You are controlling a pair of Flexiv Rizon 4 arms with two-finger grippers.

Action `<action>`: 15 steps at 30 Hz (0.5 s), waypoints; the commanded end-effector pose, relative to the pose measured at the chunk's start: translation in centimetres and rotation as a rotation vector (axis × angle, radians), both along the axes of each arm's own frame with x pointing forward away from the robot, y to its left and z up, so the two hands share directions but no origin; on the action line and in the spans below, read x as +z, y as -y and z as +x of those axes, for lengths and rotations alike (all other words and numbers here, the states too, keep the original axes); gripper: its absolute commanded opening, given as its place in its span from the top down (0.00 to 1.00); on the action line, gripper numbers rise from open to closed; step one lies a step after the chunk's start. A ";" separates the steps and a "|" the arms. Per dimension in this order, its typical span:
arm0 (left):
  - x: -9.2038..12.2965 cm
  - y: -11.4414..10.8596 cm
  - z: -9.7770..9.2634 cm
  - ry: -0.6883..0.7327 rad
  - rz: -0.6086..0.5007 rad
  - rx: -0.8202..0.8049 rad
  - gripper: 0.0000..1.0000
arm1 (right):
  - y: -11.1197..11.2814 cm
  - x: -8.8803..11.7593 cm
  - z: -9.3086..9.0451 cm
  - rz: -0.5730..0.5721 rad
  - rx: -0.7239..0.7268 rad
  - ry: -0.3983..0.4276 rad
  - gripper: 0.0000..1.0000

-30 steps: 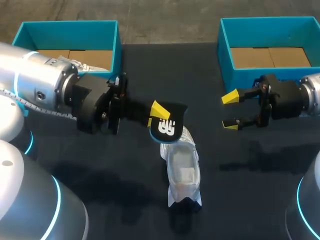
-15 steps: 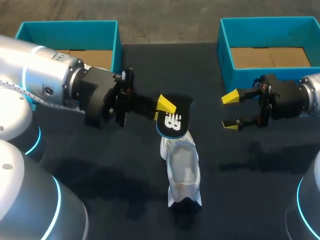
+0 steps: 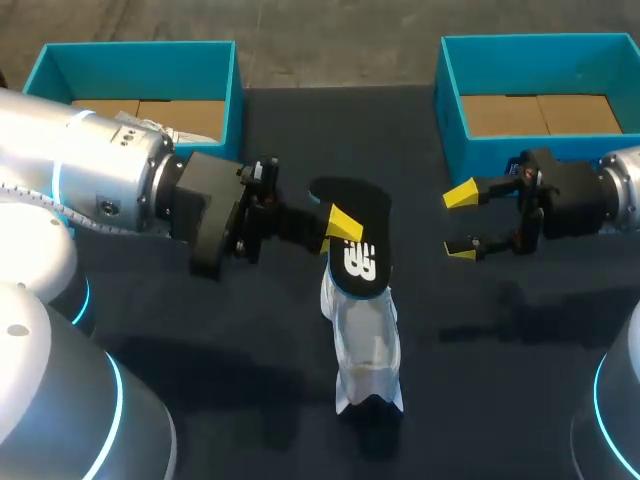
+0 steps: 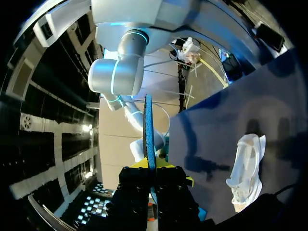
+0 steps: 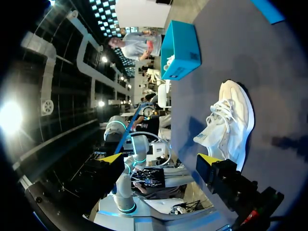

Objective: Take the shoe out of the shoebox, open the shoe tongue, remove and reinsert the insole, then place the shoe into the shoebox

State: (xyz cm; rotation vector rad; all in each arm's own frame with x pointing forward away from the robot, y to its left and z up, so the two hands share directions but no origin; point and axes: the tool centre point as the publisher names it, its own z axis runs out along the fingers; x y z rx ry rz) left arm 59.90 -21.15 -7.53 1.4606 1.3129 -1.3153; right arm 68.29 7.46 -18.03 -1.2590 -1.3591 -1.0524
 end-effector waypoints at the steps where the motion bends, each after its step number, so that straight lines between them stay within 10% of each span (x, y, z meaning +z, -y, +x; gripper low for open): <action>1: -0.6 -0.1 -0.9 0.026 -0.023 0.030 1.00 | -0.1 -0.1 0.0 0.001 -0.002 0.001 0.00; 15: -1.3 0.7 -0.2 0.162 -0.019 0.033 1.00 | -0.1 -0.1 0.0 0.001 -0.002 0.001 0.00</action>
